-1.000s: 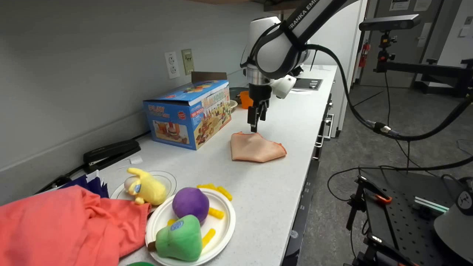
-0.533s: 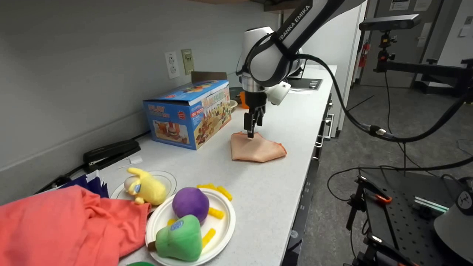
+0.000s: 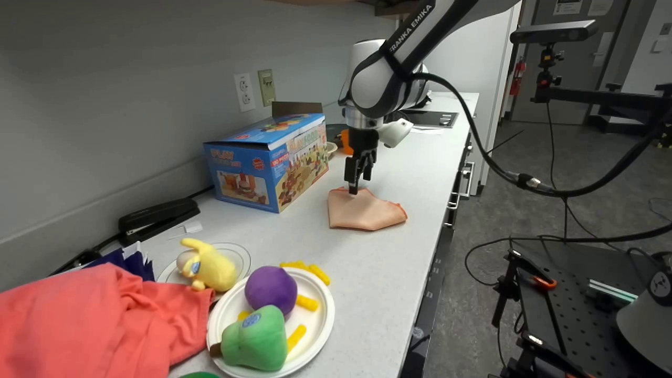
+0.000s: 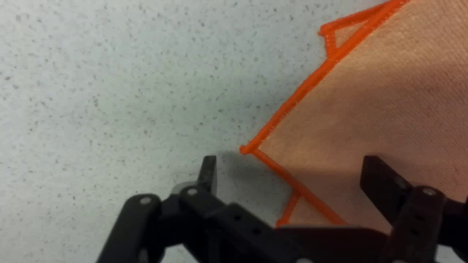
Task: Unfold the orange cloth
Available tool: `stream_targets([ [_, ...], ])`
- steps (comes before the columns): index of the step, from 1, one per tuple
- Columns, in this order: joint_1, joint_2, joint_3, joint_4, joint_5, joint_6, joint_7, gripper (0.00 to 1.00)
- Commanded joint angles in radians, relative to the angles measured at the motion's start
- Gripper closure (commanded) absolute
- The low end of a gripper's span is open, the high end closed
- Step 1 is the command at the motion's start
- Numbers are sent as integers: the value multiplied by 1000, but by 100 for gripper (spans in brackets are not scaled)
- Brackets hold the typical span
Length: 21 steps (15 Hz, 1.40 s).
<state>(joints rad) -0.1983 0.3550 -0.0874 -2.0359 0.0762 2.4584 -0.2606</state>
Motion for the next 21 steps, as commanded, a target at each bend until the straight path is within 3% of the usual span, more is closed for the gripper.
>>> stream_targets([
  [1,-33,23,0,31,7,-18,-38,0],
  [5,-46,29,-3,33,3,-19,-34,4],
  [6,-47,29,-2,33,4,-20,-34,13],
  [7,-47,30,-2,34,3,-20,-32,29],
  [9,-45,33,-3,36,-2,-23,-28,37],
  [17,-39,36,-15,51,-20,-26,0,99],
  [21,-24,18,-34,42,-52,-25,40,100],
])
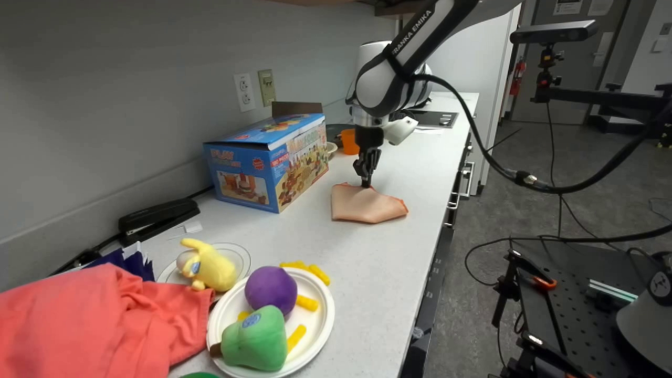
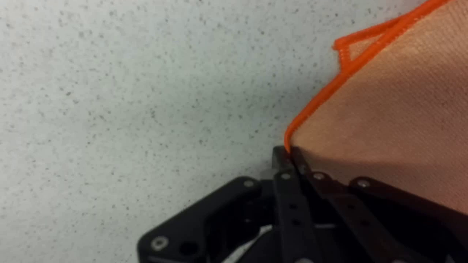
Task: Unfold the orange cloth
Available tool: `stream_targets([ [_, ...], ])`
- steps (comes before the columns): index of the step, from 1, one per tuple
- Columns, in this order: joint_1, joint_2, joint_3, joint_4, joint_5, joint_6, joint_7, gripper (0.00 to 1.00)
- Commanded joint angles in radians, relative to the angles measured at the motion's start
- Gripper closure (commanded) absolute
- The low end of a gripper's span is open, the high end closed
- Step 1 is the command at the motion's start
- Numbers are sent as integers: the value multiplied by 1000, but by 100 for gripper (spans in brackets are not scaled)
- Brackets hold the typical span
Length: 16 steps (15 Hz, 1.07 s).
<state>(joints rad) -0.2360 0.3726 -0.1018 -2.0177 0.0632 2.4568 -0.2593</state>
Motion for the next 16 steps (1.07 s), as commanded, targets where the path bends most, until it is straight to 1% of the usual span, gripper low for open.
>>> stream_targets([
  [1,27,-18,-33,14,-70,-23,68,99],
  [4,59,-78,-51,-10,-159,-36,132,99],
  [7,86,-146,-35,-21,-210,-64,153,99],
  [9,102,-177,-13,-13,-203,-106,137,99],
  [12,131,-218,31,-6,-160,-166,96,99],
  [16,177,-224,80,16,-151,-203,88,99],
])
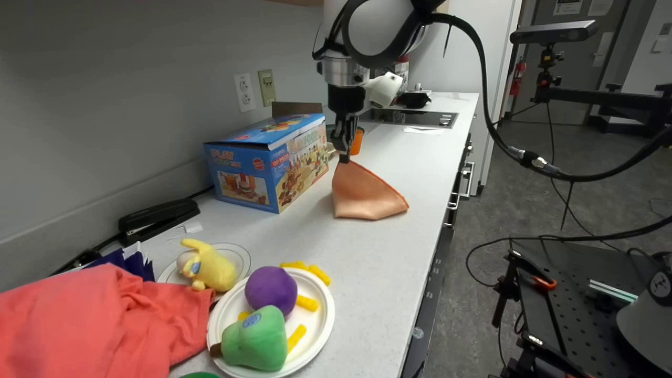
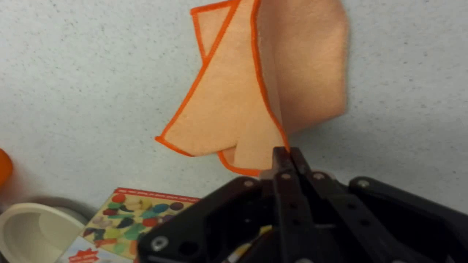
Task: Unfold the orange cloth
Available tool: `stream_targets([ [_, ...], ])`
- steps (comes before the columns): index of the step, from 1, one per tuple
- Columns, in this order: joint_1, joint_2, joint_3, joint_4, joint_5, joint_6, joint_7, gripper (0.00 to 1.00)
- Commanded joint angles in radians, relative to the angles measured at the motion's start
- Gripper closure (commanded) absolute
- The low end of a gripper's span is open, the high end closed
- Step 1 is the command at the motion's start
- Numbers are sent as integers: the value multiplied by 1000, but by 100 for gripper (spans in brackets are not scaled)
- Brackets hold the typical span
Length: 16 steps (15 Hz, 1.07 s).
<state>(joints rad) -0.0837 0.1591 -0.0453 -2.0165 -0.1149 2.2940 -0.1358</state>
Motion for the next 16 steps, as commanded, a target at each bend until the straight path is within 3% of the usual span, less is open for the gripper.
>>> stream_targets([
  [1,33,-8,34,18,35,-48,-37,99],
  [8,81,13,86,26,62,-61,-39,99],
  [16,88,-164,67,14,-109,-110,-35,99],
])
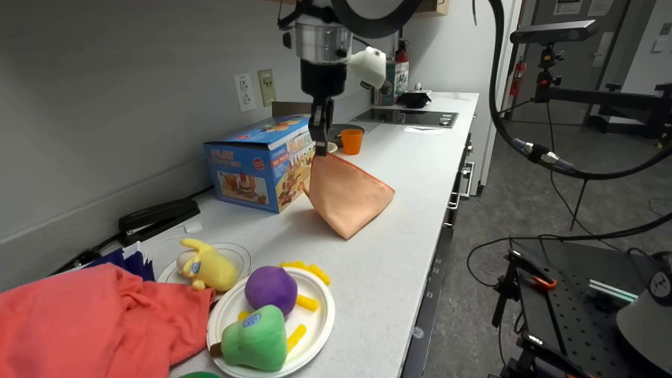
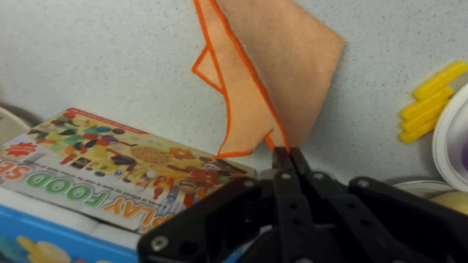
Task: Unfold the orange cloth
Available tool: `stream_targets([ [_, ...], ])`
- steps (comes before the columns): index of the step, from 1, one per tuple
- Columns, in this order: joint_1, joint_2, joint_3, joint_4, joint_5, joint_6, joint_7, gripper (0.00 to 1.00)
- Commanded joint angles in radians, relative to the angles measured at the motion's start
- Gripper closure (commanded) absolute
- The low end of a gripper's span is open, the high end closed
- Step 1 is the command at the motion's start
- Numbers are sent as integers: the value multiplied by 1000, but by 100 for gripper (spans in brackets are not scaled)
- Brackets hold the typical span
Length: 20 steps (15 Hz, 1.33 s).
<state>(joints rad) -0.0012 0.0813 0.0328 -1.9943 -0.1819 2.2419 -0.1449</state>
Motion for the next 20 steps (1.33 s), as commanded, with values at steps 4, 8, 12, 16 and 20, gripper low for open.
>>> stream_targets([
  [4,6,-167,-7,6,-106,-110,-16,99],
  [8,3,-203,-3,22,-164,-106,-9,99],
  [12,6,-199,0,18,-164,-112,-16,99],
  [16,11,-142,4,-31,-144,-165,-21,99],
  [20,23,-73,12,-77,-115,-229,-45,99],
])
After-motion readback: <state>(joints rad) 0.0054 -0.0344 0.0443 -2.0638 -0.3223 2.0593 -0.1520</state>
